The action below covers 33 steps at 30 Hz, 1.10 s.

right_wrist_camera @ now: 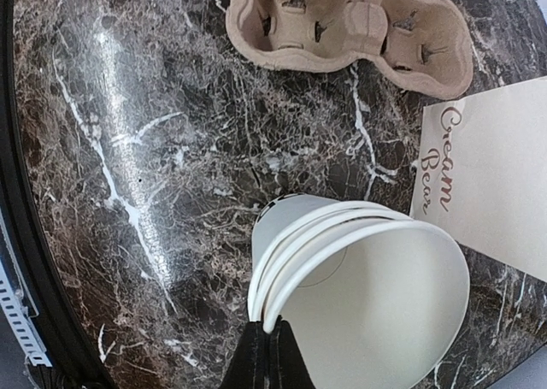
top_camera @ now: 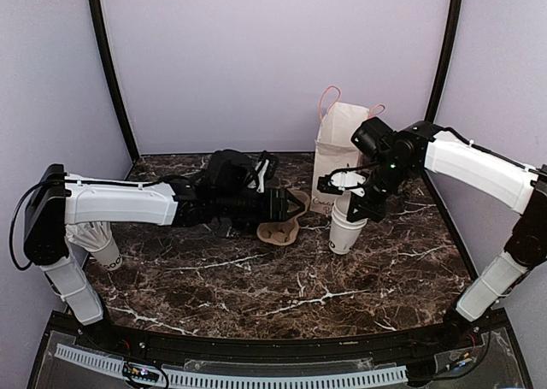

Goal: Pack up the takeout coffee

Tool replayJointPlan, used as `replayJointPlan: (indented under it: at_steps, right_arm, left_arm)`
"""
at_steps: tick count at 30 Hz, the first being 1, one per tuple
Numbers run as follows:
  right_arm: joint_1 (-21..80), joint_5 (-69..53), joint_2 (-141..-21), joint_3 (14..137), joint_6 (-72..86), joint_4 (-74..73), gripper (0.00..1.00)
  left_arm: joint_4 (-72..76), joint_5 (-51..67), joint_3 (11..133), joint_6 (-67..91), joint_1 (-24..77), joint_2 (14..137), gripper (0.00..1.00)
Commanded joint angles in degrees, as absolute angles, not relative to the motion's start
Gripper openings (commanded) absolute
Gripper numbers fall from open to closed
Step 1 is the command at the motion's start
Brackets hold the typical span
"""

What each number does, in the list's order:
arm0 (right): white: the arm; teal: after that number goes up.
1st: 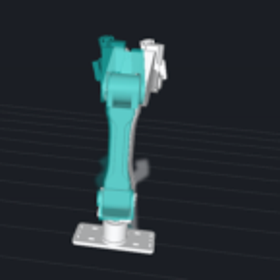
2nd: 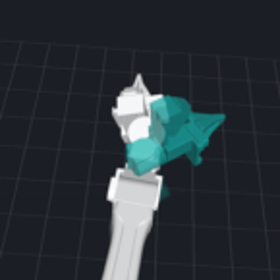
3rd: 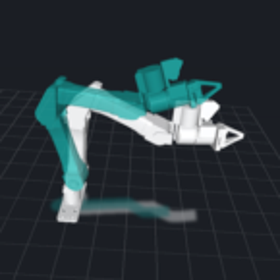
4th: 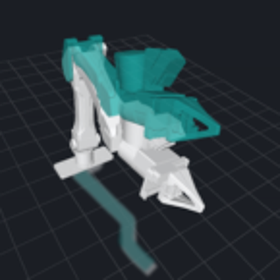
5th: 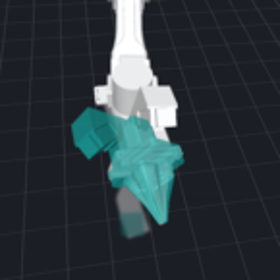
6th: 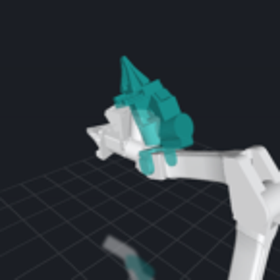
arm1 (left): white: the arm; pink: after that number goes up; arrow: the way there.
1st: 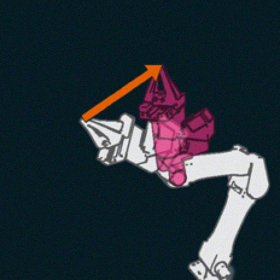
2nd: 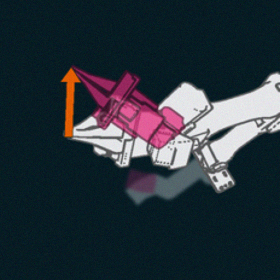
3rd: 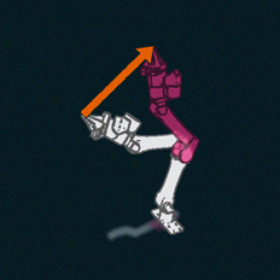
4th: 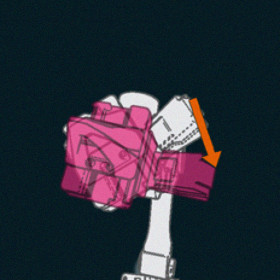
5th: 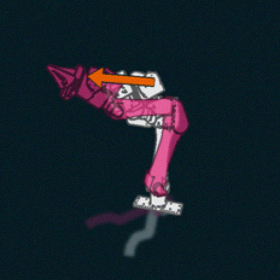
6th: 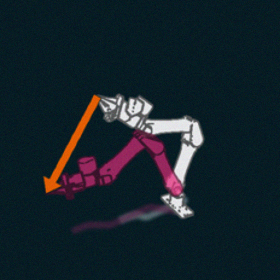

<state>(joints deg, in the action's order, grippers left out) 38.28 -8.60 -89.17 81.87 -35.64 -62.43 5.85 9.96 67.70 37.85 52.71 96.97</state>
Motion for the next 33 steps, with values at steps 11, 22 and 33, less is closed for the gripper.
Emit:
replayJointPlan:
  at_steps: [11, 22, 33]
  right_arm:
    - [38.69, -14.64, -89.19, 83.65, -27.84, -55.76, 0.0]
    - [39.27, -19.92, -91.72, 85.68, -26.94, -55.65, 0.0]
    - [39.37, -18.34, -91.84, 87.37, -25.93, -54.82, 0.0]
  left_arm:
    - [18.29, 20.0, 73.84, 49.04, 53.25, 106.17, 0.64]
    - [18.28, 20.6, 76.03, 51.07, 53.34, 109.22, 0.61]
    - [17.24, 20.89, 75.63, 52.42, 53.35, 111.5, 0.6]
